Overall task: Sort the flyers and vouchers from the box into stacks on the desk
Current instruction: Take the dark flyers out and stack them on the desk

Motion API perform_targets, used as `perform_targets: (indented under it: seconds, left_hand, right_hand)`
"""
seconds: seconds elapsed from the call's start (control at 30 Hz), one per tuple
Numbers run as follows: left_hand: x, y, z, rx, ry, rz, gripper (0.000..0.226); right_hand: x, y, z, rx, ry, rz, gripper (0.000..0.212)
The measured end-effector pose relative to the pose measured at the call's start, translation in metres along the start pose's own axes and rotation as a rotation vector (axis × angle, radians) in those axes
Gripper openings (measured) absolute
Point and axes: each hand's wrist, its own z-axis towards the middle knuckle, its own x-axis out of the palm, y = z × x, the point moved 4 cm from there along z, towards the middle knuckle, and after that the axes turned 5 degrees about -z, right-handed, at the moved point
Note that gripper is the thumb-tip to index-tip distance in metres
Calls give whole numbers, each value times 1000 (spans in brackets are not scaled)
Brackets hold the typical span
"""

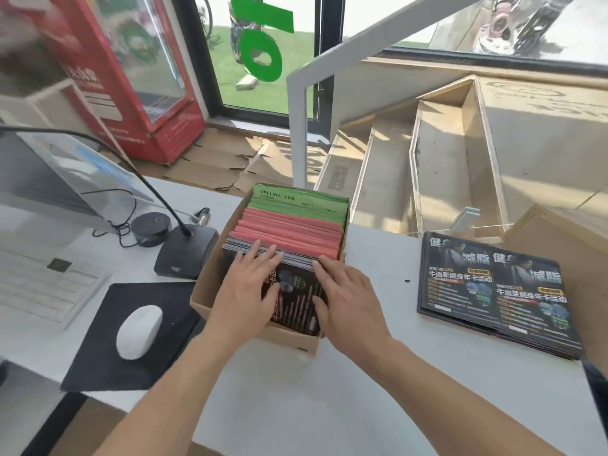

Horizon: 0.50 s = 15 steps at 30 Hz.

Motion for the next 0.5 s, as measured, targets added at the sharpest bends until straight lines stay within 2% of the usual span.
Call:
perform_targets:
  seconds: [0.07,0.27,0.5]
  left_hand:
    - [4,6,-6,24,21,14,62]
    - [6,2,-11,21,-74,42,55]
    - [4,6,-15,70,-110,-2,41]
  right_hand:
    - [0,3,-6,2,-50,-38,56]
    - [2,16,-21,-12,-121,-147,52]
    - [1,28,-29,8,-286,-20,38]
